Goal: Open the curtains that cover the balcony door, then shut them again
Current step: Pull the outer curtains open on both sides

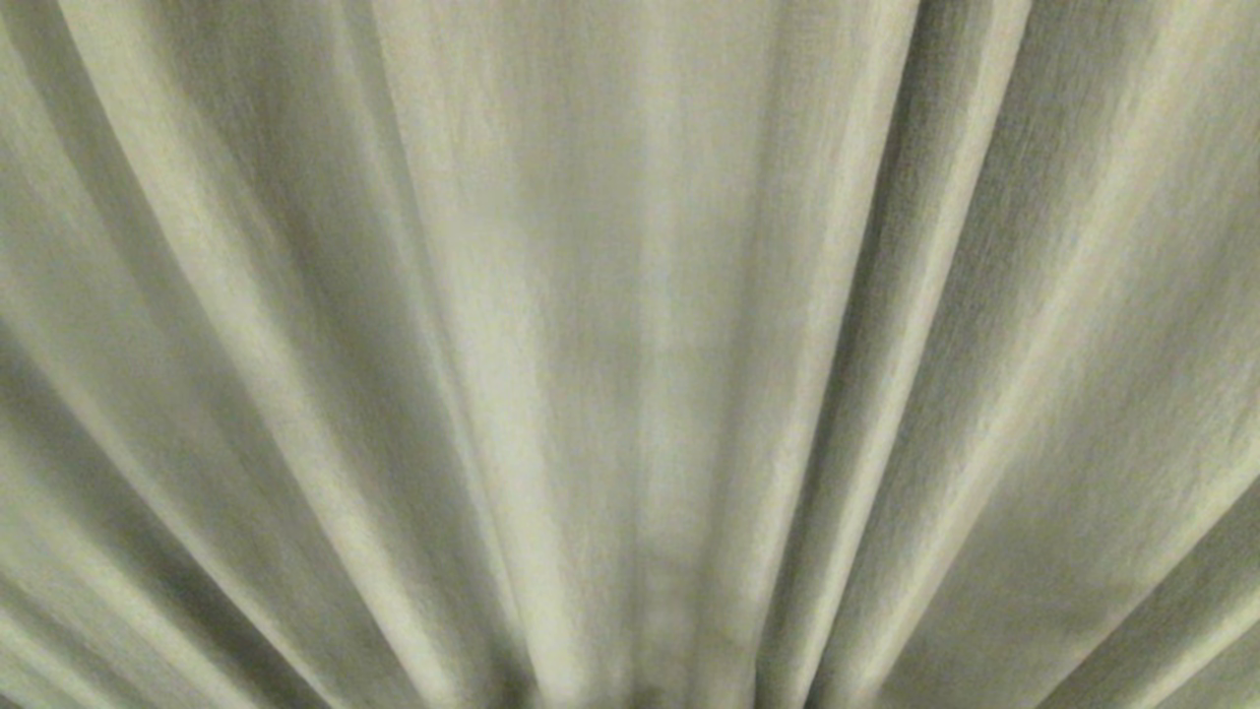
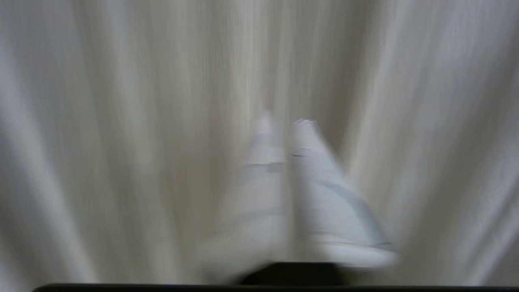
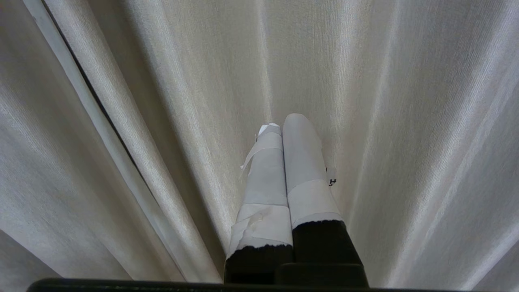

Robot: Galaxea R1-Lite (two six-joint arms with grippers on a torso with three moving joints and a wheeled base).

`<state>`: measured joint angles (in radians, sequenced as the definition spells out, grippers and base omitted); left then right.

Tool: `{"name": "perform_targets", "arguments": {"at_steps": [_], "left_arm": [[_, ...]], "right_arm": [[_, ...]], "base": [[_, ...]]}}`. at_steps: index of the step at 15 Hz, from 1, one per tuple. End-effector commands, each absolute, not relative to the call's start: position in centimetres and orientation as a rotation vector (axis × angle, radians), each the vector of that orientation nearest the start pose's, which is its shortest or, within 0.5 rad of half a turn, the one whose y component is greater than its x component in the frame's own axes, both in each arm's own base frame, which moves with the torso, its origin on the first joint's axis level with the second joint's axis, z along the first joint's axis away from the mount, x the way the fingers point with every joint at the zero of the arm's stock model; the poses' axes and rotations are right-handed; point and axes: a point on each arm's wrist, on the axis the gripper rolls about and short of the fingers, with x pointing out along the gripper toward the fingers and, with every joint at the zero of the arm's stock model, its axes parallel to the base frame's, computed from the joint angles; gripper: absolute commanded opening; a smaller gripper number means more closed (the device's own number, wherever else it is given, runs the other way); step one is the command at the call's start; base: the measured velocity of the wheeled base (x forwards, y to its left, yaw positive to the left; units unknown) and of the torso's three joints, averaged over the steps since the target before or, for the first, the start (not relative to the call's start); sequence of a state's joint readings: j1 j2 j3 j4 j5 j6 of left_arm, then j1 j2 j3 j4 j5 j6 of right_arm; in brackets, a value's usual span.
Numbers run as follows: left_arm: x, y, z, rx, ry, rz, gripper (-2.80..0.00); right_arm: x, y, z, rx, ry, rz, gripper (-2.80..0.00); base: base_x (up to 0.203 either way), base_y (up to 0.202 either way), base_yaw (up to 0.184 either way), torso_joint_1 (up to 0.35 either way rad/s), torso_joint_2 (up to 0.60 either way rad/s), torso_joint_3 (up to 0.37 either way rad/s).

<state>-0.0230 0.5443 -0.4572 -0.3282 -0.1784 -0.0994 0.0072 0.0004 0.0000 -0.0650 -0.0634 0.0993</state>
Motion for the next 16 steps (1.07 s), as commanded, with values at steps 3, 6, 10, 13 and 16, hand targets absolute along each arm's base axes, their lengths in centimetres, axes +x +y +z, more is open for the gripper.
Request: {"name": "perform_targets", "arguments": {"at_steps": [3, 6, 10, 13, 16], "left_arm": [[6.1, -0.5, 25.8, -0.079, -0.210, -0.215, 0.00], [7.2, -0.6, 27.5, -0.061, -0.228, -0.214, 0.00], [9.2, -0.9, 29.5, -0.036, -0.233, -0.263, 0.00], [12.0, -1.1, 29.9, -0.042, -0.192, -0.271, 0.00], [15.6, -0.7, 29.9, -0.042, -0.198, -0.229, 0.00]], "right_arm": [[-2.3, -0.2, 8.2, 0.102, -0.069, -0.053, -2.80], [-2.3, -0.2, 8.2, 0.102, -0.069, -0.053, -2.80], [-2.3, -0.2, 8.2, 0.102, -0.069, -0.053, -2.80], [-2.3, -0.2, 8.2, 0.102, -0.069, -0.053, -2.80], [-2.3, -0.2, 8.2, 0.102, -0.069, -0.053, -2.80]], "base": [[0.000, 0.000, 0.000, 0.000, 0.00, 0.000], [0.000, 0.000, 0.000, 0.000, 0.00, 0.000], [0.000, 0.000, 0.000, 0.000, 0.00, 0.000], [0.000, 0.000, 0.000, 0.000, 0.00, 0.000], [0.000, 0.000, 0.000, 0.000, 0.00, 0.000]]}}
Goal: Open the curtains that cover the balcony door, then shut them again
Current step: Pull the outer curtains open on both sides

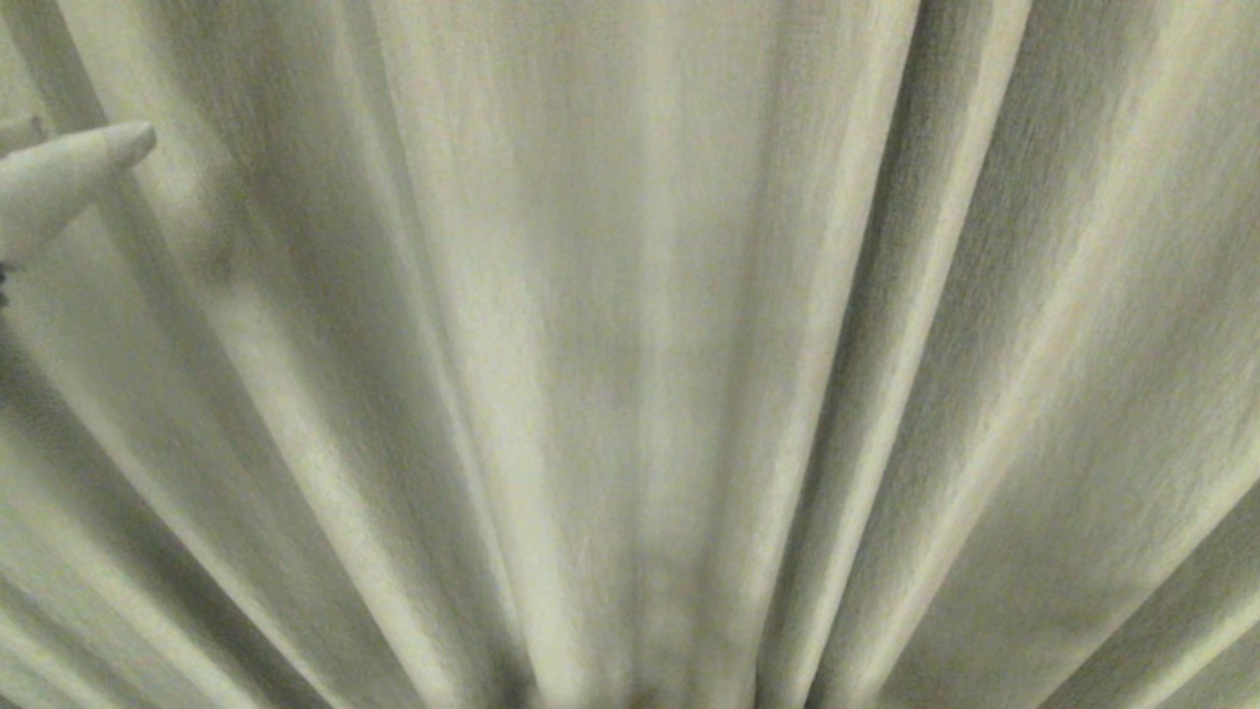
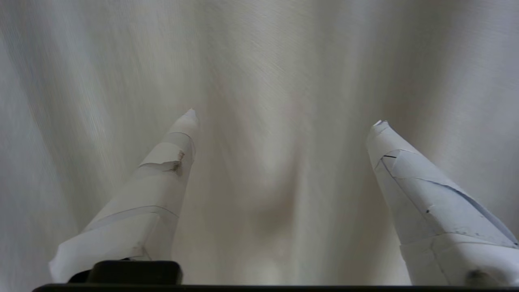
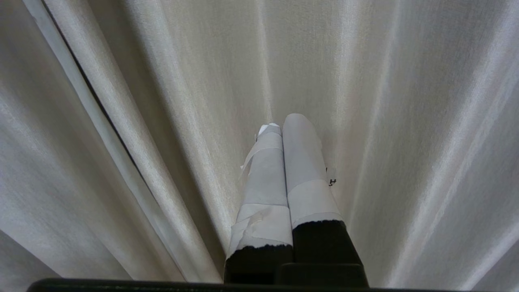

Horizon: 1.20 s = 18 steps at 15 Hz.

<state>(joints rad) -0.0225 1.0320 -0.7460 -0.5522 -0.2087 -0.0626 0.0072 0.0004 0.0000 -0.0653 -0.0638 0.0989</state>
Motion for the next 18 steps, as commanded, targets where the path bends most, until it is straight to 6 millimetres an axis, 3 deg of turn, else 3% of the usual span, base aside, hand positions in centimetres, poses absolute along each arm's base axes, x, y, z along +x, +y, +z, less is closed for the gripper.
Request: {"name": "perform_targets", "arguments": {"at_steps": [1, 7, 10, 11, 12, 14, 18], "left_arm": [[17.1, -0.6, 30.1, -0.043, -0.208, -0.223, 0.00], [25.2, -0.6, 33.6, -0.069, -0.300, -0.235, 0.00], [28.3, -0.7, 34.8, -0.064, -0.336, -0.240, 0.00], [29.1, -0.8, 35.0, -0.062, -0.345, -0.242, -1.26], [29.6, -0.9, 35.2, -0.059, -0.357, -0.247, -2.80], [30.6, -1.0, 35.3, -0.028, -0.369, -0.244, -2.80], [30.5, -0.8, 35.4, -0.018, -0.374, -0.237, -2.80]], "right_arm": [[-2.3, -0.2, 8.2, 0.102, -0.069, -0.053, -2.80], [-2.3, -0.2, 8.2, 0.102, -0.069, -0.053, -2.80], [-2.3, -0.2, 8.2, 0.102, -0.069, -0.053, -2.80], [-2.3, -0.2, 8.2, 0.102, -0.069, -0.053, -2.80], [-2.3, -0.2, 8.2, 0.102, -0.069, -0.053, -2.80], [-2.3, -0.2, 8.2, 0.102, -0.069, -0.052, -2.80], [-2.3, -0.2, 8.2, 0.102, -0.069, -0.053, -2.80]], "base": [[0.000, 0.000, 0.000, 0.000, 0.00, 0.000], [0.000, 0.000, 0.000, 0.000, 0.00, 0.000], [0.000, 0.000, 0.000, 0.000, 0.00, 0.000], [0.000, 0.000, 0.000, 0.000, 0.00, 0.000], [0.000, 0.000, 0.000, 0.000, 0.00, 0.000], [0.000, 0.000, 0.000, 0.000, 0.00, 0.000], [0.000, 0.000, 0.000, 0.000, 0.00, 0.000]]}}
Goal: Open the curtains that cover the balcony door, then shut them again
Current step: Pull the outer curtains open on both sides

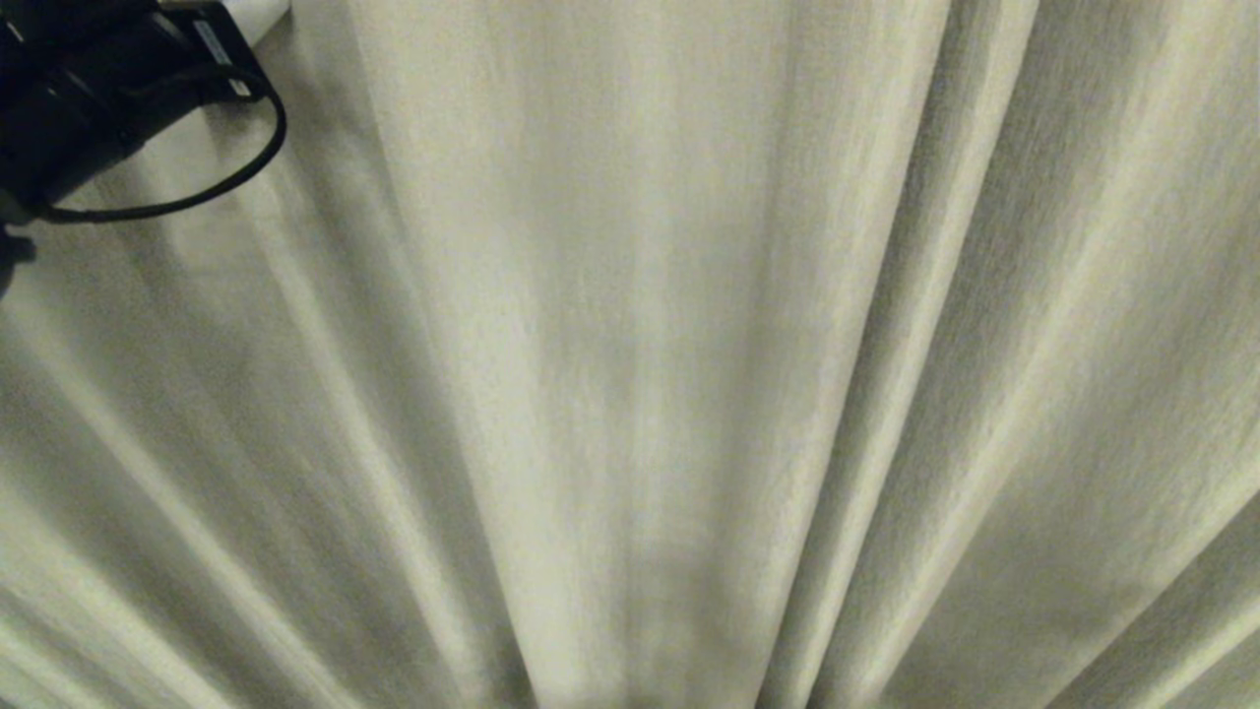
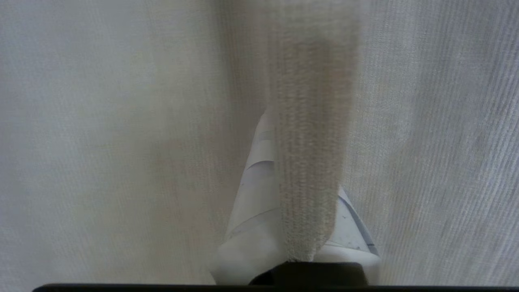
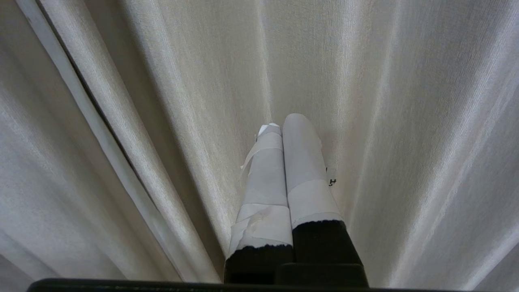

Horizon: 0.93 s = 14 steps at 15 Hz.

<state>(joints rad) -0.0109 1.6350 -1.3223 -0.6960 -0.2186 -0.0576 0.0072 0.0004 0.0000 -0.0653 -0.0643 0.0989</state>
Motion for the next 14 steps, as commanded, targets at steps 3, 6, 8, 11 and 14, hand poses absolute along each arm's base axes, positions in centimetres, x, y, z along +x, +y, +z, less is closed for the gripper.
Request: {"name": "perform_targets", "arguments": {"at_steps": [3, 6, 8, 11, 14], "left_arm": [[30.7, -0.2, 35.5, 0.049, -0.409, -0.205, -2.80], [31.8, 1.2, 35.4, 0.107, -0.478, -0.153, -2.80], [32.2, 2.7, 35.8, 0.126, -0.517, -0.107, -2.80], [32.3, 4.9, 35.8, 0.143, -0.518, -0.042, -2.80], [32.2, 7.5, 35.6, 0.145, -0.509, 0.028, -2.80]], "right_arm": [[-2.3, -0.2, 8.2, 0.102, -0.069, -0.053, -2.80], [-2.3, -0.2, 8.2, 0.102, -0.069, -0.053, -2.80], [-2.3, -0.2, 8.2, 0.102, -0.069, -0.053, -2.80], [-2.3, -0.2, 8.2, 0.102, -0.069, -0.053, -2.80], [-2.3, -0.2, 8.2, 0.102, -0.069, -0.052, -2.80]], "base": [[0.000, 0.000, 0.000, 0.000, 0.00, 0.000], [0.000, 0.000, 0.000, 0.000, 0.00, 0.000], [0.000, 0.000, 0.000, 0.000, 0.00, 0.000], [0.000, 0.000, 0.000, 0.000, 0.00, 0.000], [0.000, 0.000, 0.000, 0.000, 0.00, 0.000]]}}
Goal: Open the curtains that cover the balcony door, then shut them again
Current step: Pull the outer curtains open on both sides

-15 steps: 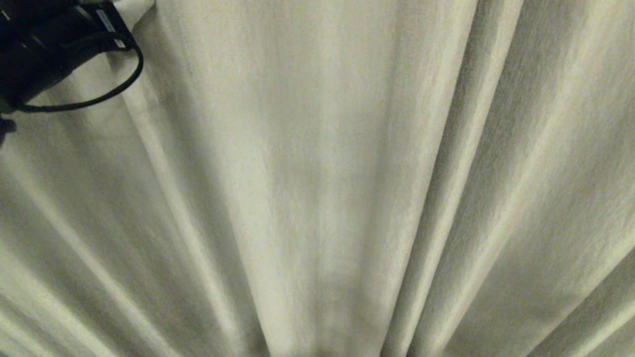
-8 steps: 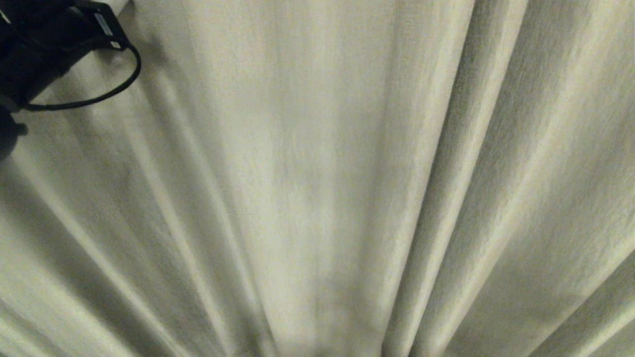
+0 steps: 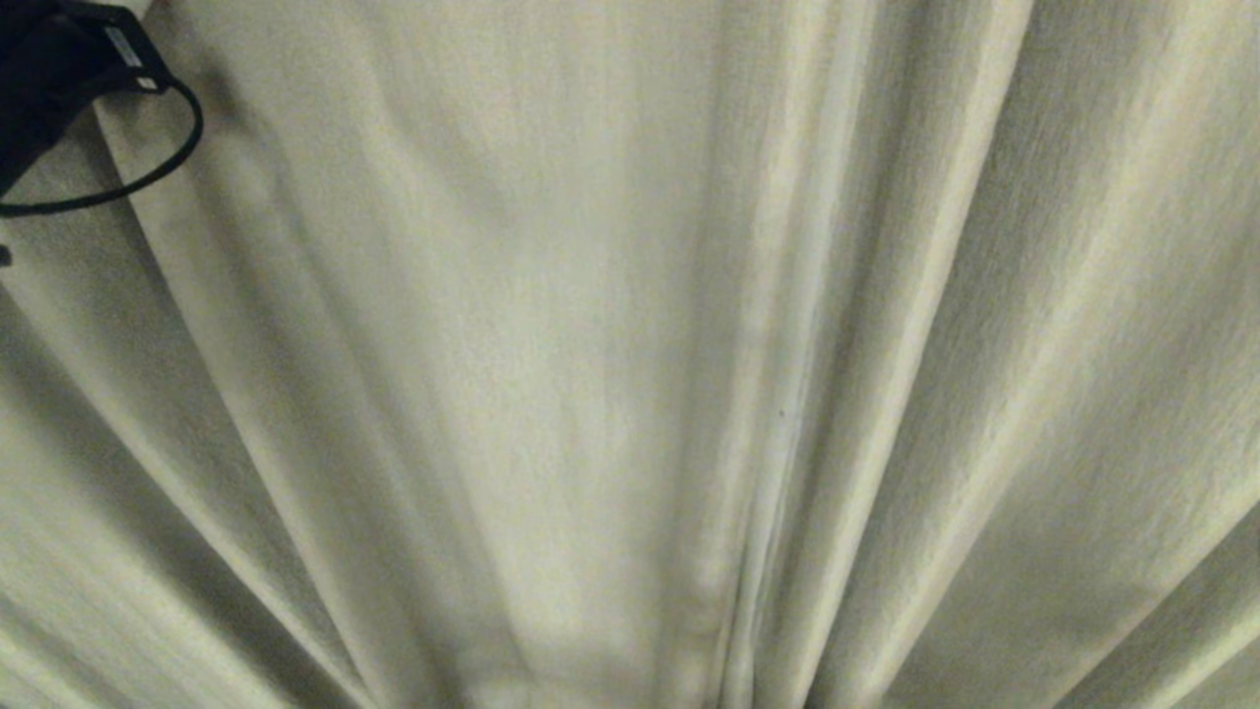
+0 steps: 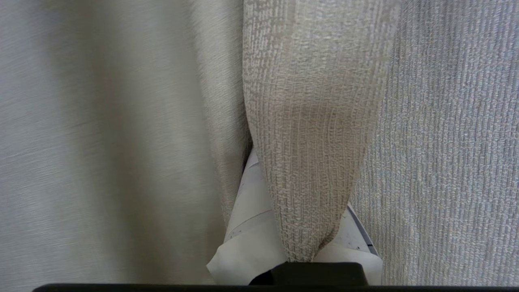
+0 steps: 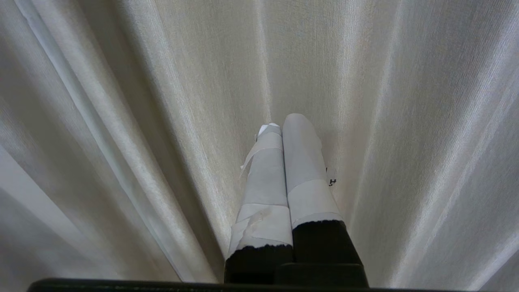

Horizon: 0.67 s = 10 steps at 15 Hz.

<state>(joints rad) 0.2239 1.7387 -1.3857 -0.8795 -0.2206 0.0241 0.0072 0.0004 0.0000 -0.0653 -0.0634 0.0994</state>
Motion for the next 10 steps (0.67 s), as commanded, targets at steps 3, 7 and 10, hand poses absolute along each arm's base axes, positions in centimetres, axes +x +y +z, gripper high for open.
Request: {"name": "perform_targets", "arguments": {"at_steps": [3, 7, 10], "left_arm": [[32.9, 10.9, 35.5, 0.132, -0.545, 0.104, -2.80], [33.5, 15.4, 35.4, 0.121, -0.562, 0.163, -2.80], [33.2, 18.5, 34.5, 0.118, -0.538, 0.191, -2.80]], "right_arm": [[-2.3, -0.2, 8.2, 0.102, -0.069, -0.053, -2.80], [-2.3, -0.2, 8.2, 0.102, -0.069, -0.052, -2.80], [-2.3, -0.2, 8.2, 0.102, -0.069, -0.053, -2.80]], "base": [[0.000, 0.000, 0.000, 0.000, 0.00, 0.000], [0.000, 0.000, 0.000, 0.000, 0.00, 0.000], [0.000, 0.000, 0.000, 0.000, 0.00, 0.000]]}}
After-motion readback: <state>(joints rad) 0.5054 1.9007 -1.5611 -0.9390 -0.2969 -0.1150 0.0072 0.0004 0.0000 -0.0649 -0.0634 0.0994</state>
